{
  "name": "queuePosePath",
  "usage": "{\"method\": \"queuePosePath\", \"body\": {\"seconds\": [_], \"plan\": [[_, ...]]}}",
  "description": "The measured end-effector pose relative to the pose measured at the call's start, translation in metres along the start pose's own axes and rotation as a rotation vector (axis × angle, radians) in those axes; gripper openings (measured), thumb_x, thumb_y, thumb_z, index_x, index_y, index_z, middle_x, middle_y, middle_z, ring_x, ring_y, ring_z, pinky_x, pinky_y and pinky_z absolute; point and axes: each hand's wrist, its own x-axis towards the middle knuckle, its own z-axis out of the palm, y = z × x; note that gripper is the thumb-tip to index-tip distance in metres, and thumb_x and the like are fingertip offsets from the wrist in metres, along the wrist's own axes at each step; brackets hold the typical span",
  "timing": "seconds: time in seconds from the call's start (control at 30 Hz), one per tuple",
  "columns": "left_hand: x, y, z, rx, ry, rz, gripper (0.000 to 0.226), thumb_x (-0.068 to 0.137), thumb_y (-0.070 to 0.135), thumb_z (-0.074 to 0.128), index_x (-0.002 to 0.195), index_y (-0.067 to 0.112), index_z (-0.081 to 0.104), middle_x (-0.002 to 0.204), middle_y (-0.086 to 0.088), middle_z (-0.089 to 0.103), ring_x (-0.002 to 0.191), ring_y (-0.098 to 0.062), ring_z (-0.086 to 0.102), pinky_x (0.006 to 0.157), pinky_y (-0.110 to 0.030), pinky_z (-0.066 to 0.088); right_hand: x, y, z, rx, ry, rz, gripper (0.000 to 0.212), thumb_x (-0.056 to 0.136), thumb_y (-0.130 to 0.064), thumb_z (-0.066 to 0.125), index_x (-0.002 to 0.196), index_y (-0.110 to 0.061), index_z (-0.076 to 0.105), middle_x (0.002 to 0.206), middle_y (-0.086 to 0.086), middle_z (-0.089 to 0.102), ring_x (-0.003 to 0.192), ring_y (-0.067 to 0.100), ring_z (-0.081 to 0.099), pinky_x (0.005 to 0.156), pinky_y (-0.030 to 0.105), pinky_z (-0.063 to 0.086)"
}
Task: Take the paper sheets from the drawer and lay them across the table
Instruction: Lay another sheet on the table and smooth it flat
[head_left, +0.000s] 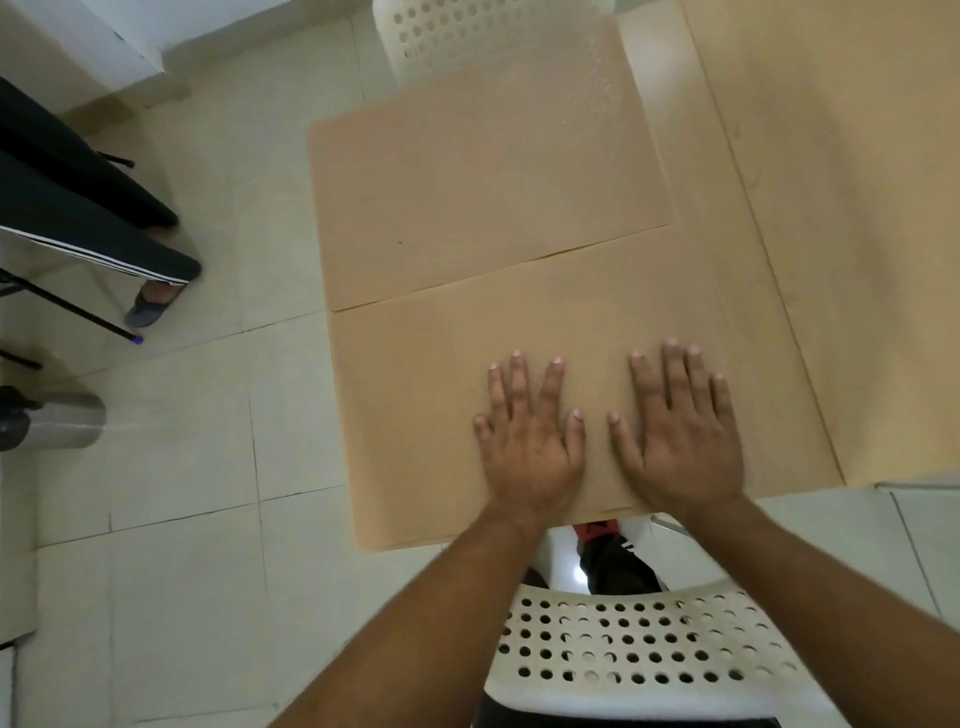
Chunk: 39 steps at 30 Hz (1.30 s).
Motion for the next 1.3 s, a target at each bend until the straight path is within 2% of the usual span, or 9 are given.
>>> {"method": "queuePosePath", "body": {"seconds": [0.07, 0.2, 0.3, 0.37, 0.43, 0.63, 0.9, 1.13, 1.3], "plan": [[-0.001, -0.003, 0.002, 0.008, 0.009, 0.048, 0.066, 0.097, 0.054, 0.035, 0.158, 0.037, 0.016, 0.168, -0.003, 0.008, 0.155, -0.027, 0.004, 0.111, -0.058, 0.029, -0.003, 0.002, 0.003, -0.016, -0.013, 0.019, 0.077, 0.094, -0.058, 0.028, 0.16, -0.021, 0.012, 0.167, 0.015, 0.009, 0.154, 0.031, 0.008, 0.122, 0.052, 0.01], [-0.023, -0.025, 0.006, 0.071, -0.033, 0.386, 0.067, 0.096, 0.056, 0.041, 0.157, 0.037, 0.022, 0.168, -0.002, 0.009, 0.155, -0.023, 0.007, 0.107, -0.052, 0.037, 0.0, 0.001, 0.002, -0.014, 0.01, 0.008, 0.077, 0.093, -0.058, 0.031, 0.16, -0.021, 0.017, 0.166, 0.015, 0.013, 0.153, 0.032, 0.01, 0.122, 0.05, 0.009], [-0.023, -0.074, -0.004, 0.089, 0.004, 0.156, 0.075, 0.092, 0.067, 0.036, 0.158, 0.041, 0.01, 0.169, 0.002, 0.001, 0.155, -0.023, 0.0, 0.11, -0.055, 0.031, -0.001, 0.001, 0.002, -0.014, 0.018, 0.012, 0.075, 0.094, -0.057, 0.033, 0.159, -0.022, 0.019, 0.166, 0.014, 0.015, 0.153, 0.031, 0.011, 0.123, 0.05, 0.008], [-0.025, -0.114, -0.016, 0.055, 0.059, -0.071, 0.077, 0.091, 0.068, 0.032, 0.158, 0.04, 0.009, 0.169, 0.001, 0.002, 0.155, -0.025, 0.001, 0.11, -0.061, 0.031, 0.0, 0.001, 0.001, -0.018, 0.014, 0.01, 0.075, 0.094, -0.057, 0.032, 0.159, -0.022, 0.018, 0.166, 0.014, 0.014, 0.153, 0.031, 0.009, 0.123, 0.05, 0.008], [-0.032, -0.14, -0.025, 0.019, 0.073, -0.161, 0.076, 0.091, 0.067, 0.03, 0.158, 0.038, 0.011, 0.168, 0.001, 0.005, 0.155, -0.024, 0.003, 0.111, -0.064, 0.03, 0.0, 0.0, 0.001, -0.026, 0.003, 0.005, 0.075, 0.095, -0.057, 0.029, 0.16, -0.022, 0.015, 0.166, 0.014, 0.011, 0.154, 0.031, 0.007, 0.123, 0.05, 0.007], [-0.034, -0.146, -0.023, 0.028, 0.086, -0.143, 0.075, 0.092, 0.062, 0.031, 0.159, 0.034, 0.015, 0.168, -0.002, 0.008, 0.155, -0.025, 0.005, 0.111, -0.06, 0.031, 0.002, -0.02, -0.005, -0.012, -0.01, -0.012, 0.074, 0.096, -0.059, 0.023, 0.16, -0.024, 0.01, 0.167, 0.016, 0.006, 0.154, 0.032, 0.002, 0.122, 0.053, 0.006], [-0.034, -0.151, -0.016, 0.025, 0.118, -0.123, 0.075, 0.092, 0.062, 0.035, 0.159, 0.033, 0.016, 0.168, -0.003, 0.008, 0.155, -0.025, 0.004, 0.112, -0.054, 0.029, 0.069, -0.147, 0.004, -0.008, -0.042, -0.305, 0.071, 0.094, -0.058, 0.028, 0.158, -0.029, 0.016, 0.166, 0.015, 0.012, 0.153, 0.033, 0.007, 0.122, 0.054, 0.005], [-0.028, -0.145, -0.021, -0.035, 0.069, -0.175, 0.077, 0.09, 0.066, 0.034, 0.158, 0.036, 0.014, 0.168, -0.002, 0.003, 0.155, -0.025, -0.002, 0.112, -0.057, 0.026, 0.089, -0.151, 0.024, -0.066, -0.01, -0.301, 0.074, 0.092, -0.063, 0.032, 0.158, -0.03, 0.02, 0.166, 0.014, 0.013, 0.153, 0.034, 0.01, 0.122, 0.054, 0.005], [0.05, -0.152, -0.051, -0.026, 0.033, -0.099, 0.074, 0.093, 0.069, 0.03, 0.158, 0.041, 0.009, 0.169, -0.002, -0.003, 0.154, -0.03, -0.007, 0.113, -0.065, 0.022, 0.089, -0.152, 0.022, -0.09, -0.029, -0.31, 0.073, 0.093, -0.064, 0.028, 0.158, -0.033, 0.016, 0.167, 0.014, 0.009, 0.153, 0.035, 0.006, 0.122, 0.054, 0.005]]}}
